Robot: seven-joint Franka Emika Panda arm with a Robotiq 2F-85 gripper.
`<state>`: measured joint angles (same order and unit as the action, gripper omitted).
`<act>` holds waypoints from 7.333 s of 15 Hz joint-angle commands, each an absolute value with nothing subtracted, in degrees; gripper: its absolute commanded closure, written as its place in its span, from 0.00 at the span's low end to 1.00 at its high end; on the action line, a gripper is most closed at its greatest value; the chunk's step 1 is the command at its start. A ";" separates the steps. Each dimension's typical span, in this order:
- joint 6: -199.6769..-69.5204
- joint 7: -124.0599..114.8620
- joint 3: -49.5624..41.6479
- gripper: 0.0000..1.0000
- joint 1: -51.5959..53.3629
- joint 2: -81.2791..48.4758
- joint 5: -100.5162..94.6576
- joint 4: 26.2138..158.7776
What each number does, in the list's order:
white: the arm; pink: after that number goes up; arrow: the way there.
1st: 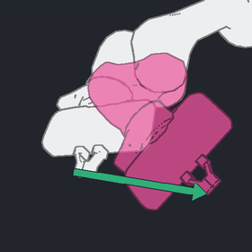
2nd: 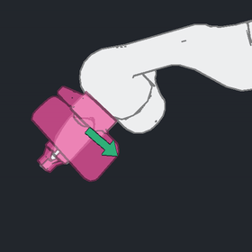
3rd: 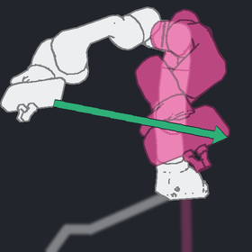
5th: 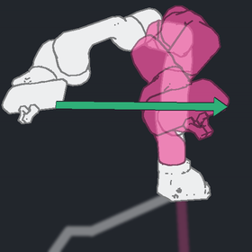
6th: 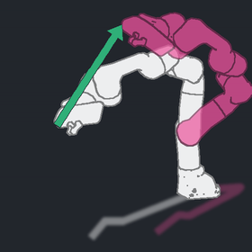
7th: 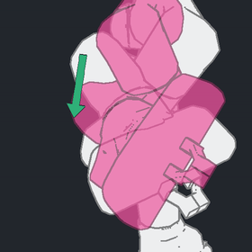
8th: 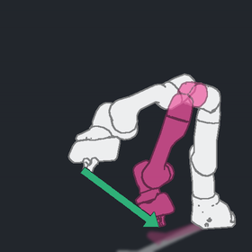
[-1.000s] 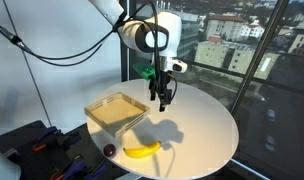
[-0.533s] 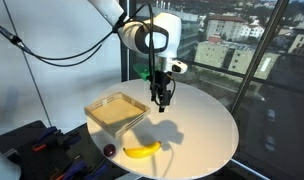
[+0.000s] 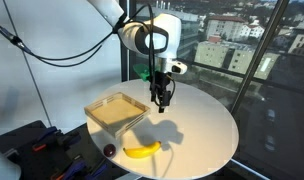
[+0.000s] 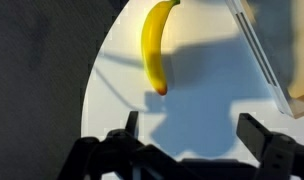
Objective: Put the banana in the box
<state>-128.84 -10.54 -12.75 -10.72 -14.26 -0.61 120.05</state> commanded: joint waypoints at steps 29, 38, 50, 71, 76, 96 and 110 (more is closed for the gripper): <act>-135.64 -10.74 -12.76 0.00 -10.27 -14.45 -1.17 125.97; -138.43 -10.46 -12.84 0.00 -10.34 -15.84 -1.11 127.46; -142.96 -9.62 -13.17 0.00 -10.82 -18.00 -0.83 130.24; -150.56 -8.07 -13.12 0.00 -11.11 -24.83 -0.29 131.71; -151.42 -7.79 -13.03 0.00 -11.33 -25.89 -0.09 131.71; -156.28 -5.32 -12.94 0.00 -14.87 -30.17 0.77 131.69; -156.70 -4.65 -12.52 0.00 -15.26 -31.85 1.38 131.18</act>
